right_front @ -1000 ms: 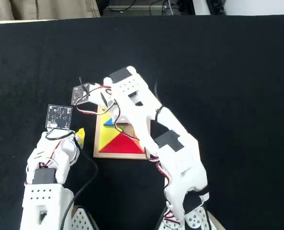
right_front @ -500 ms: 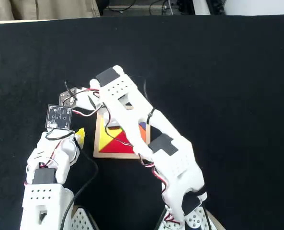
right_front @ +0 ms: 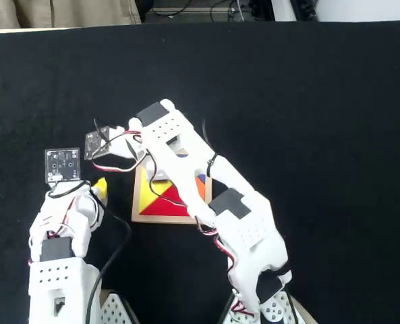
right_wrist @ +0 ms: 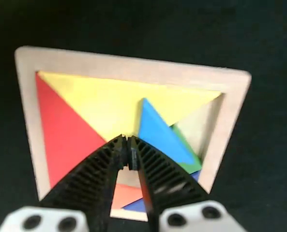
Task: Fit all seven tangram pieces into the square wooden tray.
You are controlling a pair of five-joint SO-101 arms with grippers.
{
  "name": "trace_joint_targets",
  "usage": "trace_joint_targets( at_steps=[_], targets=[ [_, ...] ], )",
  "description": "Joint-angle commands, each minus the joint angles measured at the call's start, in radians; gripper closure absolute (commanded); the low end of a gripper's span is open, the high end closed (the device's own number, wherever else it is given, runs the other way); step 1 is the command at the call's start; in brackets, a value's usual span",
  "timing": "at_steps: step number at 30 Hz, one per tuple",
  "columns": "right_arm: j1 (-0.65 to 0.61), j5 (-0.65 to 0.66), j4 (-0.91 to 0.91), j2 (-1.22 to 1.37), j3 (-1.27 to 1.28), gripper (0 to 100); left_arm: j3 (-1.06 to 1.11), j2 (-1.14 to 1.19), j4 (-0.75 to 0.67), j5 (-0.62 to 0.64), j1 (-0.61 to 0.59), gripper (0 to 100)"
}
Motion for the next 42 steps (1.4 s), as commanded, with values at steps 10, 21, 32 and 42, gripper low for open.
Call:
trace_joint_targets(
  at_steps=[10,21,32,42],
  targets=[
    [0.071,-0.068,-0.123,0.018,-0.047,98.8,-0.041,-0.011,-0.014,0.015,-0.016,79],
    [0.095,-0.098,-0.150,-0.177,-0.050,98.8,-0.041,-0.011,-0.014,0.015,-0.018,79],
    [0.176,-0.221,-0.391,0.007,-0.081,98.8,-0.039,-0.011,-0.015,0.012,-0.012,79],
    [0.170,-0.216,-0.339,0.073,-0.122,98.8,-0.039,-0.011,-0.015,0.011,-0.010,79]
  ],
)
